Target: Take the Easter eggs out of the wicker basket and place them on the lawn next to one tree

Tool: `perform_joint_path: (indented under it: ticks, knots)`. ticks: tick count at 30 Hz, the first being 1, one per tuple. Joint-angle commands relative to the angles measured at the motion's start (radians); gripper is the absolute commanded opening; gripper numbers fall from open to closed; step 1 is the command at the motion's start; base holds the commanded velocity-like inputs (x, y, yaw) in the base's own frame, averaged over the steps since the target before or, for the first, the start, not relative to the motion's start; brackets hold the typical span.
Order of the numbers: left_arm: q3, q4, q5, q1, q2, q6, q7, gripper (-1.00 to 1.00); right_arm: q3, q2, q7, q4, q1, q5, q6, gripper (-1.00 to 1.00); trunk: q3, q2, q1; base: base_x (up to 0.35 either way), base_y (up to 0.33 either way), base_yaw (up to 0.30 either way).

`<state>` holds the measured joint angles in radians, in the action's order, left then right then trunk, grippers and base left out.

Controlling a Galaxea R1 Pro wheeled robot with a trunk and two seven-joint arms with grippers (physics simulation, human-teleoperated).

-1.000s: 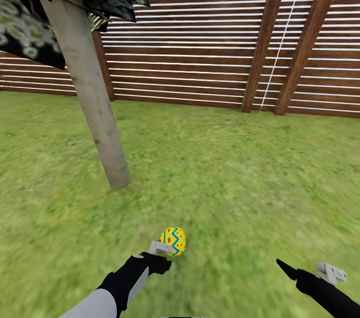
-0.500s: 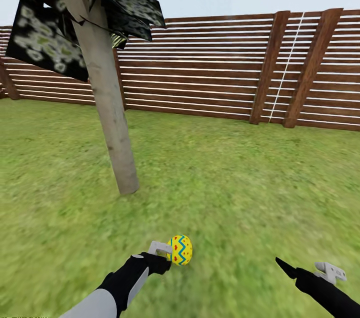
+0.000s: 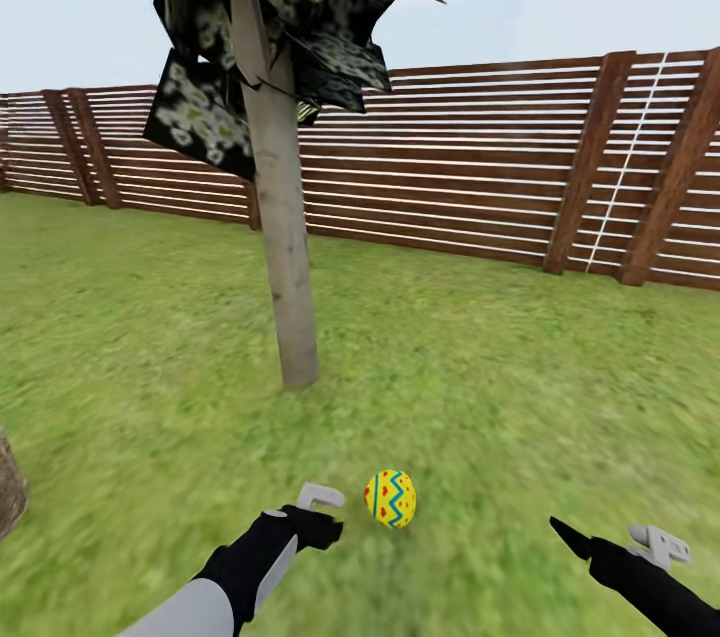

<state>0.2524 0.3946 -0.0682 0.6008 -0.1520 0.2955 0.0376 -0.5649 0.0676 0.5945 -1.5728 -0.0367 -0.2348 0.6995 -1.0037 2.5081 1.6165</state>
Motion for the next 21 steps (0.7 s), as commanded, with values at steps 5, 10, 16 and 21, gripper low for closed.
perform_joint_path:
  ticks: [5, 10, 16, 21]
  knots:
    - [0.005, 0.001, -0.007, 0.000, 0.000, 0.005, -0.001, 1.00, -0.001, -0.001, 0.001, -0.001, 0.000, -0.005, 0.007, 1.00, 0.019, -0.001, -0.003, -0.033, 0.000, 0.289]
    - [0.005, 0.006, -0.007, 0.000, 0.001, 0.006, 0.003, 1.00, 0.000, -0.002, 0.001, -0.001, 0.000, -0.004, 0.007, 1.00, 0.019, -0.001, -0.003, -0.002, 0.000, 0.289]
    - [0.003, 0.007, -0.008, 0.000, 0.004, 0.005, 0.004, 1.00, 0.000, -0.002, 0.001, -0.001, 0.000, -0.004, 0.008, 1.00, 0.019, -0.001, -0.003, 0.000, 0.063, 0.289]
    - [0.002, 0.007, -0.008, 0.000, 0.005, 0.004, 0.004, 1.00, 0.000, -0.002, 0.001, -0.001, 0.000, -0.004, 0.008, 1.00, 0.019, -0.001, -0.003, 0.000, 0.144, 0.289]
